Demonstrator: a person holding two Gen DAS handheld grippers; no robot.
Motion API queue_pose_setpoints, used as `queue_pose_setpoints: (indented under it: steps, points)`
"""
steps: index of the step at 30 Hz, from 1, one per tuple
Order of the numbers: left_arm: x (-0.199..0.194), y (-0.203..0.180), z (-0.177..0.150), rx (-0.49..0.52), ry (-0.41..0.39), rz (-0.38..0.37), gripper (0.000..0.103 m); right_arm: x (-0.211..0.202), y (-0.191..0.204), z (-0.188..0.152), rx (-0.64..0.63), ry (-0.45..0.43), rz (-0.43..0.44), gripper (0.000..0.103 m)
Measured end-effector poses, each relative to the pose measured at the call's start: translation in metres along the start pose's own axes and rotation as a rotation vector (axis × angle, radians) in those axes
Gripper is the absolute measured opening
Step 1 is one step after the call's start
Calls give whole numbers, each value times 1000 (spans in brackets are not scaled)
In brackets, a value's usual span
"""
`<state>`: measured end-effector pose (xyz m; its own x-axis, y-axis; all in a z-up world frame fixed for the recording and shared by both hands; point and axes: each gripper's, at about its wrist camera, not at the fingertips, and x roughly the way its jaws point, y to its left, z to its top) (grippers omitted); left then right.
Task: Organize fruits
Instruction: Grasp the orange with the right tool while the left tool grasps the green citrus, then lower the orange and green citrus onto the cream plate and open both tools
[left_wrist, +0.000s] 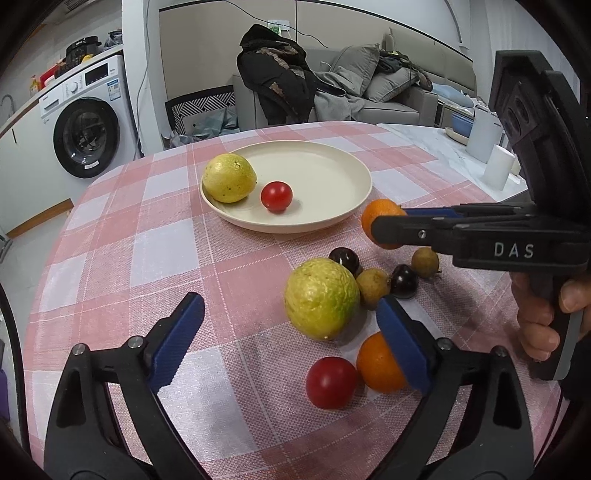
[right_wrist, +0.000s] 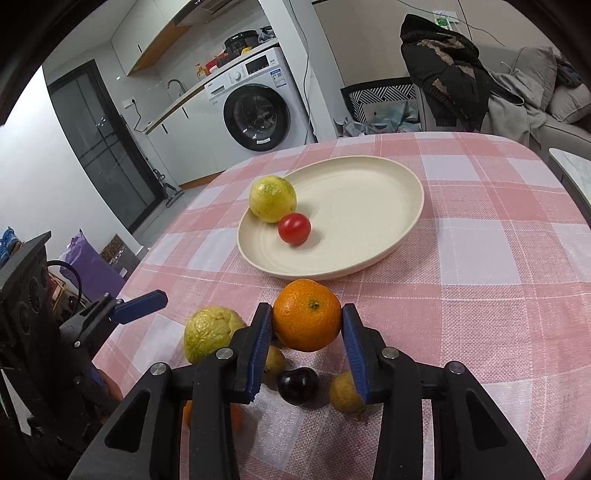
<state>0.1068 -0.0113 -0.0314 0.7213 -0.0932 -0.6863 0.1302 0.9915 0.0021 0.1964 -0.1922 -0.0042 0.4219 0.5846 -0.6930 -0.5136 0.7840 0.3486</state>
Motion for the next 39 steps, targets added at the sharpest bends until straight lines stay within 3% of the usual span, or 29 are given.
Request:
queue_pose_setpoints:
  steps: [9, 14, 24, 39]
  points:
    - [16, 3, 5, -36, 46, -65, 67, -4, 1, 1, -1, -9, -1, 39]
    - [27, 2, 5, -51, 81, -116, 45, -4, 1, 0, -4, -10, -3, 39]
    - [27, 2, 5, -58, 58, -104, 44, -5, 1, -1, -10, -12, -8, 39]
    - [-3, 12, 17, -80, -55, -52, 44, -18, 4, 5, -13, -56, -10, 39]
